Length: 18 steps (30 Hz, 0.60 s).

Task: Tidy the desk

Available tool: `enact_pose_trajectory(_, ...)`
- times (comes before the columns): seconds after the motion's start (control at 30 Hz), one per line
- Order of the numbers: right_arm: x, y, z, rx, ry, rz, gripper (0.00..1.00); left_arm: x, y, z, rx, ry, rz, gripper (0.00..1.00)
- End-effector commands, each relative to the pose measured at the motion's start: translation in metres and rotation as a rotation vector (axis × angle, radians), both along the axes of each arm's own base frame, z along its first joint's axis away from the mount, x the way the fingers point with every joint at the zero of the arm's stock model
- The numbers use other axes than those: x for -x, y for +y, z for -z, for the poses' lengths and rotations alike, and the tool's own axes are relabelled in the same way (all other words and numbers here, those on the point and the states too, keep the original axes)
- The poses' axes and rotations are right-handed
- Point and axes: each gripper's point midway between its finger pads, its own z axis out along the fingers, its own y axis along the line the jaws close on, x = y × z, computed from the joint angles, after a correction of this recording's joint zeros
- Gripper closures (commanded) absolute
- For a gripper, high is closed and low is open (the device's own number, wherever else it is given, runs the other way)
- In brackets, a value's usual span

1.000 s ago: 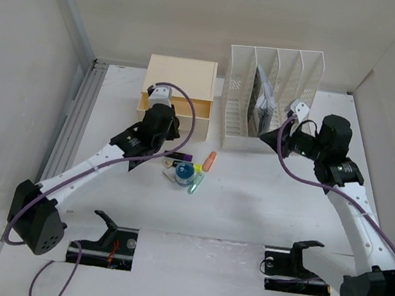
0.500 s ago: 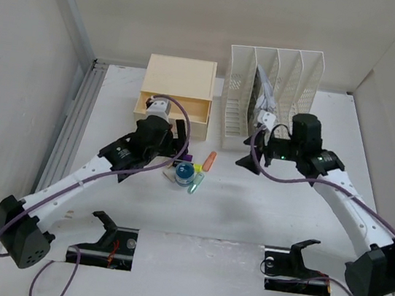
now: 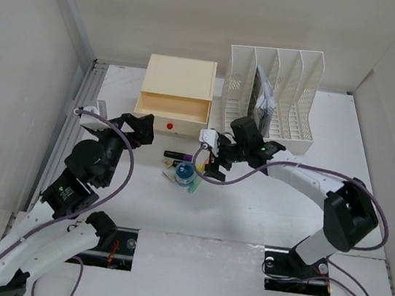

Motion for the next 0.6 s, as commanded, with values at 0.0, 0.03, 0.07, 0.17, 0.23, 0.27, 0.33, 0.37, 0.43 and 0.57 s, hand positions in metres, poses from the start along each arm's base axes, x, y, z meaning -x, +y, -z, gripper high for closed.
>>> enact_pose_trajectory(0.0,-0.026,0.032,-0.018,-0.022,-0.135,-0.008,0.03,-0.015,0.02,0.0,-0.01,-0.039,-0.129,0.0)
enact_pose_trajectory(0.03,-0.026,0.036,-0.013,-0.011,-0.133,-0.012,0.03,-0.016,0.021,0.0,-0.02,-0.041,-0.128,0.0)
enact_pose_trajectory(0.07,-0.025,0.042,-0.004,0.006,-0.122,-0.02,0.03,-0.016,0.021,0.0,-0.02,-0.041,-0.128,0.0)
enact_pose_trajectory(0.17,-0.014,0.057,0.009,0.029,-0.116,-0.054,0.03,-0.018,0.017,0.009,-0.039,-0.021,-0.109,0.0)
enact_pose_trajectory(0.23,-0.008,0.061,0.022,0.054,-0.099,-0.067,0.03,-0.018,0.012,0.009,-0.04,-0.023,-0.079,0.0)
enact_pose_trajectory(0.27,-0.005,0.067,0.023,0.053,-0.099,-0.081,0.03,-0.018,0.012,0.009,-0.04,-0.023,-0.078,0.0)
enact_pose_trajectory(0.33,-0.008,0.068,0.033,0.072,-0.09,-0.076,0.03,-0.017,0.011,0.009,-0.05,-0.024,-0.07,0.0)
enact_pose_trajectory(0.37,-0.007,0.074,0.031,0.069,-0.093,-0.084,0.03,-0.017,0.011,0.009,-0.05,-0.024,-0.07,0.0)
enact_pose_trajectory(0.43,-0.006,0.08,0.037,0.078,-0.076,-0.09,0.03,-0.015,0.01,0.006,-0.044,-0.034,-0.056,0.0)
enact_pose_trajectory(0.57,-0.013,0.09,0.044,0.087,-0.069,-0.07,0.03,-0.011,0.011,0.001,-0.031,-0.051,-0.048,0.0)
